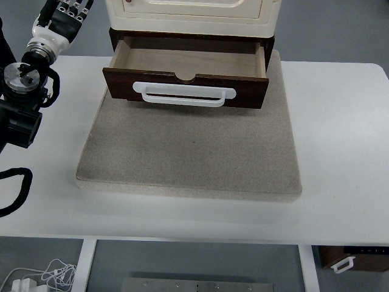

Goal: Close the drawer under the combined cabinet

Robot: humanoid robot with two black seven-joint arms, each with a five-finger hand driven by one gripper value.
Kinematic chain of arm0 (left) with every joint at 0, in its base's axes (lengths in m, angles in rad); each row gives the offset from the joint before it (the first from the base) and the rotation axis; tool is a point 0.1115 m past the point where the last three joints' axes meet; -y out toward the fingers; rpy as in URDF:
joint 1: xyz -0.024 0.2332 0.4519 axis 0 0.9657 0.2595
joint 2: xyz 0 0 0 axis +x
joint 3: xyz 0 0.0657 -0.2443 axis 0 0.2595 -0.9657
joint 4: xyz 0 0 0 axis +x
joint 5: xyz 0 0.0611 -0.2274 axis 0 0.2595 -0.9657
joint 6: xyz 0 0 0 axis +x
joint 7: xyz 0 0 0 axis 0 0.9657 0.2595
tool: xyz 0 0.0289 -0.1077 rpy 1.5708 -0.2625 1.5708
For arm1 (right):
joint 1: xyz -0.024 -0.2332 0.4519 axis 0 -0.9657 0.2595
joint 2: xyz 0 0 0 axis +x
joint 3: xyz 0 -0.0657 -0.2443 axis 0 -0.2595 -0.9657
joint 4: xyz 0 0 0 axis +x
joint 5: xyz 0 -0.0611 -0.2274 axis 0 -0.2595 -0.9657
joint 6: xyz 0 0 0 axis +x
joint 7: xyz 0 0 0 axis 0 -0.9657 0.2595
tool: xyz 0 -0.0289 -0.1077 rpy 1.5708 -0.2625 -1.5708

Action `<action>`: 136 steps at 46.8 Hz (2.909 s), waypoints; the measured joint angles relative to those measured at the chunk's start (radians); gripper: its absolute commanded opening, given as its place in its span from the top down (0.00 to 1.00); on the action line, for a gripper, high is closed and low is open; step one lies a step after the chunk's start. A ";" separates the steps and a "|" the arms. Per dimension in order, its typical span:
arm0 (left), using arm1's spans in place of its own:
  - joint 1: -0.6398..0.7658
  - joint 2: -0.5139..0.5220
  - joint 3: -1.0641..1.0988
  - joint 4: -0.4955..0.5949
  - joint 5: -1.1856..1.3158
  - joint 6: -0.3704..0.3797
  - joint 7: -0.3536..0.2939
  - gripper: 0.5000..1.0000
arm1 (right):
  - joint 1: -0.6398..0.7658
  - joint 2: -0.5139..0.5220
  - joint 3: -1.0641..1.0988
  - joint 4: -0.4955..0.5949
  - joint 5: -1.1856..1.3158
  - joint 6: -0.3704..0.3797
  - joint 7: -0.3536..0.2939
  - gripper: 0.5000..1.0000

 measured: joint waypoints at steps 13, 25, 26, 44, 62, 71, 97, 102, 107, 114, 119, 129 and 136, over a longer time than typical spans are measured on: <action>-0.002 0.006 -0.006 0.007 -0.011 0.004 0.000 0.01 | 0.000 0.000 0.000 0.000 0.000 0.000 0.000 0.10; -0.013 0.015 -0.002 0.050 -0.004 0.003 -0.004 0.01 | 0.000 0.000 0.000 -0.001 0.000 0.000 0.000 0.10; -0.014 0.018 -0.002 0.057 -0.006 0.003 -0.006 0.01 | 0.000 0.000 0.001 -0.001 0.000 0.000 0.000 0.10; -0.036 0.044 0.004 0.068 0.004 -0.007 -0.015 0.01 | 0.000 0.000 0.000 0.000 0.000 -0.001 0.001 0.10; -0.079 0.046 0.051 0.065 0.006 0.008 -0.015 0.01 | 0.000 0.000 0.000 -0.001 0.000 -0.001 0.001 0.10; -0.131 0.083 0.059 0.060 0.005 0.006 -0.021 0.01 | 0.000 0.000 0.000 -0.001 0.000 -0.001 0.001 0.10; -0.341 0.351 0.205 -0.287 0.120 0.007 -0.030 0.01 | 0.000 0.000 0.000 -0.001 0.000 -0.001 0.001 0.10; -0.372 0.398 0.260 -0.392 0.121 0.006 -0.030 0.01 | 0.000 0.000 0.000 -0.001 0.000 -0.001 0.001 0.09; -0.404 0.440 0.327 -0.492 0.122 0.005 -0.030 0.01 | 0.000 0.000 0.000 -0.001 0.000 -0.001 0.001 0.10; -0.467 0.470 0.444 -0.580 0.125 0.005 -0.031 0.01 | 0.000 0.000 0.000 -0.001 0.000 -0.001 0.001 0.10; -0.504 0.473 0.498 -0.639 0.177 0.005 -0.031 0.01 | 0.000 0.000 0.000 0.000 0.000 -0.001 0.001 0.10; -0.513 0.472 0.542 -0.834 0.350 0.006 -0.028 0.01 | 0.000 0.000 0.000 -0.001 0.000 -0.001 0.001 0.10; -0.540 0.472 0.651 -0.958 0.368 0.008 -0.016 0.01 | 0.000 0.000 0.000 0.000 0.000 -0.001 0.001 0.10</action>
